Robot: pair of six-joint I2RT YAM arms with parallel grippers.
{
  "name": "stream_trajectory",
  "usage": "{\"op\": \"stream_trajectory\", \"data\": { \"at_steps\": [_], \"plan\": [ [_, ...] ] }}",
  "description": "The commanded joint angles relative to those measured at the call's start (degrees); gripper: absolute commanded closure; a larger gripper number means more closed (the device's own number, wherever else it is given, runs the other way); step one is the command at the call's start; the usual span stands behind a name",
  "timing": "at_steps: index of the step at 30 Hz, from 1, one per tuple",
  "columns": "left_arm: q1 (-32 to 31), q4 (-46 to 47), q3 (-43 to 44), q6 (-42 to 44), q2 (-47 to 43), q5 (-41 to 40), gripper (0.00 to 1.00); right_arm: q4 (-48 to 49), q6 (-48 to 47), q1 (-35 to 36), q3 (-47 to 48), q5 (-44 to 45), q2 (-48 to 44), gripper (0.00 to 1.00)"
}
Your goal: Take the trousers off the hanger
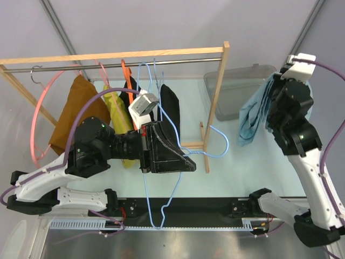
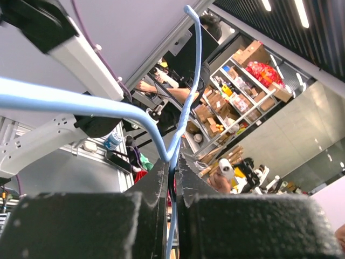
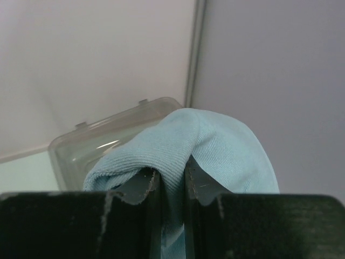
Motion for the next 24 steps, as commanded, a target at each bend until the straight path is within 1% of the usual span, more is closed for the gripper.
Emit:
{"op": "stream_trajectory", "data": {
  "at_steps": [1, 3, 4, 7, 9, 13, 14, 17, 18, 20, 21, 23, 24],
  "plan": [
    [0.03, -0.44, 3.23, 5.14, -0.60, 3.00, 1.00, 7.04, 3.46, -10.37, 6.40, -10.29, 4.75, 1.00],
    [0.03, -1.05, 3.31, 6.55, -0.42, 3.79, 1.00, 7.48, 4.69, -14.35, 7.72, -12.77, 6.78, 1.00],
    [0.03, -1.14, 3.23, 6.99, 0.01, 4.32, 1.00, 7.92, 4.69, -17.58, 8.07, -14.95, 9.14, 1.00],
    [0.03, -1.49, 3.75, 8.30, 1.15, 6.43, 1.00, 10.73, 3.81, -21.55, 8.07, -16.99, 12.50, 1.00],
    [0.03, -1.76, 4.02, 9.36, 1.77, 7.66, 0.99, 12.65, 3.81, -22.53, 8.51, -17.61, 16.62, 1.00],
    [0.03, -2.46, 4.81, 11.11, 3.53, 9.16, 1.00, 16.79, 4.16, -22.54, 10.44, -18.75, 24.70, 1.00],
    [0.03, -3.07, 5.16, 12.34, 4.23, 9.16, 1.00, 17.58, 4.42, -22.37, 11.14, -18.93, 28.29, 1.00],
    [0.03, -6.50, 6.39, 15.41, 4.85, 7.67, 1.00, 20.48, 5.04, -21.58, 14.92, -17.53, 34.55, 1.00],
    [0.03, -6.85, 6.22, 16.04, 4.76, 6.71, 1.00, 22.14, 4.96, -21.22, 16.23, -16.05, 39.27, 1.00],
    [0.03, -7.64, 5.78, 17.53, 4.85, 6.09, 1.00, 23.03, 4.69, -20.43, 19.75, -15.07, 44.03, 1.00],
    [0.03, -8.00, 5.78, 17.97, 5.02, 5.82, 1.00, 23.39, 4.86, -19.47, 20.81, -15.15, 48.50, 1.00],
    [0.20, -10.01, 6.74, 19.72, 5.29, 5.12, 1.00, 23.39, 3.82, -18.15, 25.46, -14.02, 53.88, 1.00],
    [0.29, -10.72, 7.18, 20.43, 5.64, 4.59, 0.99, 22.00, 3.72, -17.27, 27.39, -14.10, 56.34, 1.00]
  ]
}}
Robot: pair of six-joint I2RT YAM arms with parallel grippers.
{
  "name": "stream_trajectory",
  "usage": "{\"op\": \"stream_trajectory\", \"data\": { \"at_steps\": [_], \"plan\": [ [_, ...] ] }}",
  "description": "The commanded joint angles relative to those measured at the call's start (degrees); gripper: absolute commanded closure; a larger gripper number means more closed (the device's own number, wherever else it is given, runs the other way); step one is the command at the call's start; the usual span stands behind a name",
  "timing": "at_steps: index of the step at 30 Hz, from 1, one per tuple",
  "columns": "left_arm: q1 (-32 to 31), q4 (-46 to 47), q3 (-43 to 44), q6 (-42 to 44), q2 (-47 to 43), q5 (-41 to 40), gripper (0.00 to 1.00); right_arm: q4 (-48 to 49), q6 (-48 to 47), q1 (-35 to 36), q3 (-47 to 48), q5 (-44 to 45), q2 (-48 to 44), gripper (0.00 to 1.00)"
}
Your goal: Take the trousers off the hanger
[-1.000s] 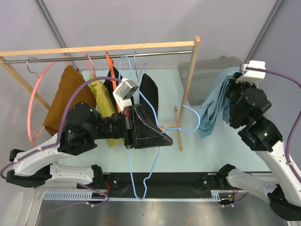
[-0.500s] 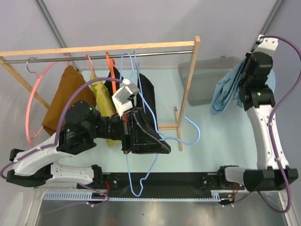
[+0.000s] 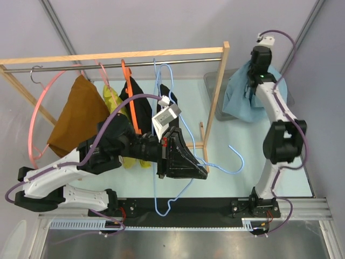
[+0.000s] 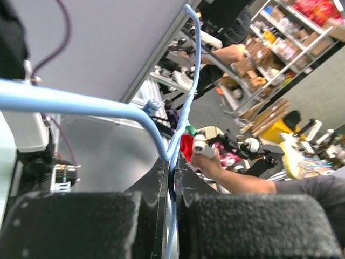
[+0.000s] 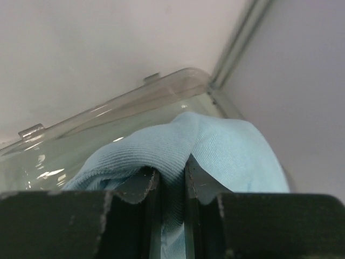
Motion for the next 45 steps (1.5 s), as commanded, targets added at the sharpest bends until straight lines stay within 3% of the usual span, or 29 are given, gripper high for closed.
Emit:
{"op": "stream_trajectory", "data": {
  "at_steps": [1, 5, 8, 9, 10, 11, 13, 17, 20, 24, 28, 32, 35, 40, 45],
  "plan": [
    [0.38, -3.18, 4.14, 5.75, 0.20, -2.38, 1.00, 7.91, -0.49, 3.39, 11.46, 1.84, 11.88, 1.00],
    [0.64, -3.80, 5.11, 6.28, 0.99, -2.56, 1.00, -3.14, 0.46, 5.59, 22.98, 2.97, 23.35, 0.96],
    [0.64, -3.28, 5.29, 4.88, 1.87, -2.21, 1.00, -6.06, 2.75, 5.77, 22.83, 1.31, 26.44, 0.84],
    [0.64, -3.01, 5.20, 4.44, 2.04, -2.04, 1.00, -7.20, 3.98, 5.68, 22.57, -0.87, 26.70, 0.74],
    [0.64, -2.32, 5.12, 3.39, 2.22, -1.86, 1.00, -8.43, 5.64, 5.15, 22.74, -1.93, 27.05, 0.70],
    [0.64, -2.14, 5.20, 2.94, 2.48, -1.69, 1.00, -11.66, 6.88, 4.89, 23.09, -3.08, 27.14, 0.58],
    [0.64, -1.52, 5.20, 1.11, 2.66, -1.77, 0.99, -17.12, 10.48, 3.92, 27.20, -9.31, 27.58, 0.50],
    [0.64, 1.02, 4.50, -2.24, 2.22, -1.51, 1.00, -28.63, 15.49, 2.87, 27.67, -15.10, 21.37, 0.17],
    [0.64, 4.10, 3.01, -5.93, 1.70, -1.95, 1.00, -37.32, 20.24, 2.25, 26.88, -16.01, 16.70, 0.11],
    [0.64, 7.26, 1.87, -10.06, 1.78, -2.74, 1.00, -40.09, 22.00, 3.03, 13.03, -17.94, 0.58, 0.09],
    [0.64, 11.75, -0.42, -15.16, 1.17, -3.35, 1.00, -39.73, 23.59, 3.74, -8.74, -19.52, -16.24, 0.09],
    [0.64, 13.42, -1.56, -17.36, 0.47, -5.19, 1.00, -41.58, 25.25, 6.28, -21.43, -23.91, -33.64, 0.09],
    [0.64, 13.51, -2.18, -17.98, 0.20, -7.65, 1.00, -44.82, 27.09, 12.86, -26.02, -28.31, -46.39, 0.11],
    [0.64, 17.02, -5.43, -20.52, -1.46, -11.95, 1.00, -47.65, 34.65, 29.54, -29.55, -37.60, -63.16, 0.14],
    [0.64, 22.47, -8.94, -21.76, -2.70, -16.18, 1.00, -46.60, 40.72, 37.48, -31.48, -45.87, -70.94, 0.16]
  ]
}}
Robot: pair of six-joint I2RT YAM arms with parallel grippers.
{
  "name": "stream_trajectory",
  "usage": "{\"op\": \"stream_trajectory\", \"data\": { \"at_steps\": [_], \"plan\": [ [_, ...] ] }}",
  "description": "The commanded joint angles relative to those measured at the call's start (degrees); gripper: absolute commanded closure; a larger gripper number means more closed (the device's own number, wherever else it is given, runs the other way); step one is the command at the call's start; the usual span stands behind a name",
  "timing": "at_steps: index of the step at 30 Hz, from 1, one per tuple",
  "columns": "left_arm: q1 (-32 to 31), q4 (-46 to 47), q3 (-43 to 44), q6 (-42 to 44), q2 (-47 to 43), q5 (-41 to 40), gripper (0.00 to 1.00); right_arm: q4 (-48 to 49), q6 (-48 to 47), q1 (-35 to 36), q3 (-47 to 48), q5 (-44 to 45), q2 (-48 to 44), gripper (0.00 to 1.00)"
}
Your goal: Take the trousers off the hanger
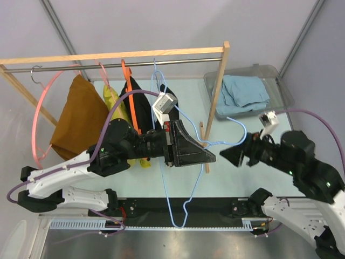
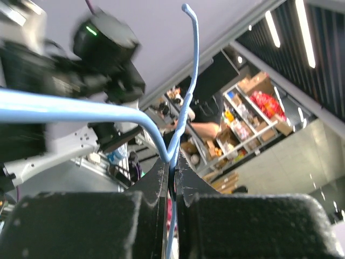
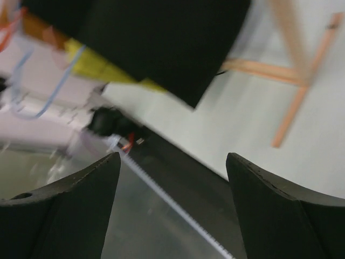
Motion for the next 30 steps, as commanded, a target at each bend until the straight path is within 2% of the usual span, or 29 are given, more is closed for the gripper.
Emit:
{"op": "stream_trajectory", "data": {
  "at_steps": [1, 4, 12, 20, 26, 30],
  "plan": [
    [0.27, 8.35, -1.97, -2.28, -2.09, -5.47, 0.99, 1.10, 6.80, 4.81, -1.98, -14.63, -4.25, 0.16],
    [0.18, 9.85, -2.68, -0.79, -2.18, -10.04, 1.00, 3.21, 7.07, 4.91, -2.69, -20.65, -6.28, 0.15],
    [0.18, 10.73, -4.26, 3.25, -2.62, -25.32, 1.00, 12.34, 6.45, 4.29, -1.54, -28.21, -7.42, 0.12],
    [0.10, 10.30, -2.33, 8.78, 0.63, -32.10, 1.00, 23.86, 9.00, 4.38, -1.29, -35.33, -5.84, 0.14],
    [-0.34, 9.85, -1.45, 11.78, 2.83, -36.77, 1.00, 24.04, 8.12, 4.47, 0.39, -37.27, -3.12, 0.18],
    [-0.26, 9.94, -0.22, 11.69, 4.50, -37.74, 1.00, 24.75, 6.98, 5.34, -0.49, -36.14, -2.06, 0.25]
  ]
}}
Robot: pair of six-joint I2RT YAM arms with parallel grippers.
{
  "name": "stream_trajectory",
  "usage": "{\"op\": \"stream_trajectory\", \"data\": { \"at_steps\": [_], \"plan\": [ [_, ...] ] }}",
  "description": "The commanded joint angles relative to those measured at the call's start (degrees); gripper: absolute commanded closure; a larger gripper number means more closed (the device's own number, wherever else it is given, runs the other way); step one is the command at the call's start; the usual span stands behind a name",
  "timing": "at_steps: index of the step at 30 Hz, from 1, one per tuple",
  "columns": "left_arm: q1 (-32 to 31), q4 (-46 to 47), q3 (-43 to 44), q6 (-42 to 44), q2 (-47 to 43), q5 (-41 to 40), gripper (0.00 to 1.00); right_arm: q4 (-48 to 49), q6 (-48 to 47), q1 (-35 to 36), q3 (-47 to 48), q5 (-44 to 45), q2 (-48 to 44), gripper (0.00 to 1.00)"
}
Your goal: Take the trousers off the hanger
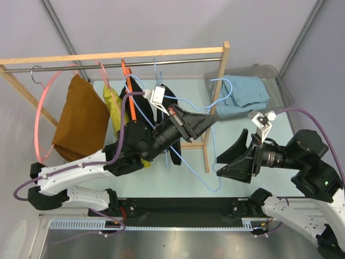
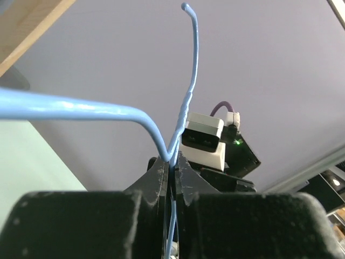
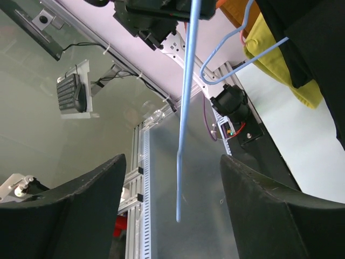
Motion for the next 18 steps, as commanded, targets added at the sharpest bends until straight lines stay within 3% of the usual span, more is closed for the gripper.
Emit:
{"op": "stream_trajectory", "data": {
  "at_steps": [1, 5, 8, 10, 16, 17, 18],
  "plan": [
    [-0.19, 1.59, 3.82, 2.14, 1.31, -2.81, 0.99, 3.13, -1.04, 1.06, 0.45, -0.63, 1.24, 0.28],
    [-0.28, 2.12, 4.44, 0.56, 2.19, -3.16, 0.99, 5.06, -0.26, 2.99, -1.66, 1.12, 1.06, 0.37],
    [-0.28, 2.65, 4.88, -0.23, 2.98, -3.07, 1.00, 5.50, 0.10, 5.53, -2.98, 3.84, 0.71, 0.50],
    [-0.36, 2.65, 5.32, -1.02, 3.51, -3.07, 1.00, 6.55, 0.80, 7.21, -3.77, 4.99, 0.01, 0.51],
    [-0.89, 4.05, 5.76, -3.13, 4.91, -1.49, 1.00, 10.25, 3.00, 15.03, -5.79, 12.89, -0.08, 0.87],
    [-0.98, 4.32, 6.02, -3.13, 5.09, -0.97, 1.00, 10.43, 3.00, 16.08, -6.05, 13.95, -0.08, 1.00],
    [-0.98, 4.49, 6.11, -2.96, 5.18, 0.43, 0.99, 10.17, 2.83, 18.70, -5.97, 15.35, -0.25, 1.00]
  ]
}}
